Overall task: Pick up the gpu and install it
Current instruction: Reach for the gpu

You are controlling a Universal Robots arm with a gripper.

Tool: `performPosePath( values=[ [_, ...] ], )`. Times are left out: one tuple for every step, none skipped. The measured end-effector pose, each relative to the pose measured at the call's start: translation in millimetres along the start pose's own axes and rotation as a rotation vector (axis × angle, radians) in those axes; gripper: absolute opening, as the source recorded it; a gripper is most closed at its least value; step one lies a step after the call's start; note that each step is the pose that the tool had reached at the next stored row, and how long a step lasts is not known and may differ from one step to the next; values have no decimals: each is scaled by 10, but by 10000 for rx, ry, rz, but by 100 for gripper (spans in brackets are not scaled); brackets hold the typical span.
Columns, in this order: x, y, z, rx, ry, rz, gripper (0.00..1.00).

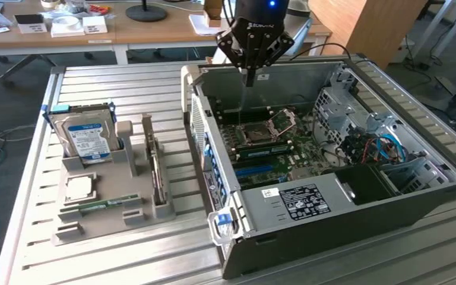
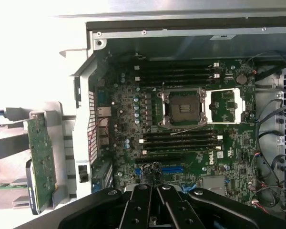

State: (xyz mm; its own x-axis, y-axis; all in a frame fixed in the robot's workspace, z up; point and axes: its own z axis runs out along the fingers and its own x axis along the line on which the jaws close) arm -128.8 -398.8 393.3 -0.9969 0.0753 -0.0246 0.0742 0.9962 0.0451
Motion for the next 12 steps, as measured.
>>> performPosePath(
  values=[
    [16,-1,0,-1,-5,0,11],
    [34,-3,-1,-1,-9,0,11],
    [49,-4,-1,-1,-12,-1,11],
    [65,-5,-2,-2,-14,-1,11],
    [82,-6,-2,-2,-16,-1,11],
    [100,-8,-3,-1,-18,-2,11],
    [120,-9,-3,-2,-18,-1,11],
    [142,-11,-4,-2,-20,0,11],
    [165,-12,-4,-2,-21,0,11],
    [188,-14,-5,-2,-22,0,11],
    [210,-16,-5,-2,-24,-1,11],
    [233,-17,-6,-2,-24,-1,11]
  ],
)
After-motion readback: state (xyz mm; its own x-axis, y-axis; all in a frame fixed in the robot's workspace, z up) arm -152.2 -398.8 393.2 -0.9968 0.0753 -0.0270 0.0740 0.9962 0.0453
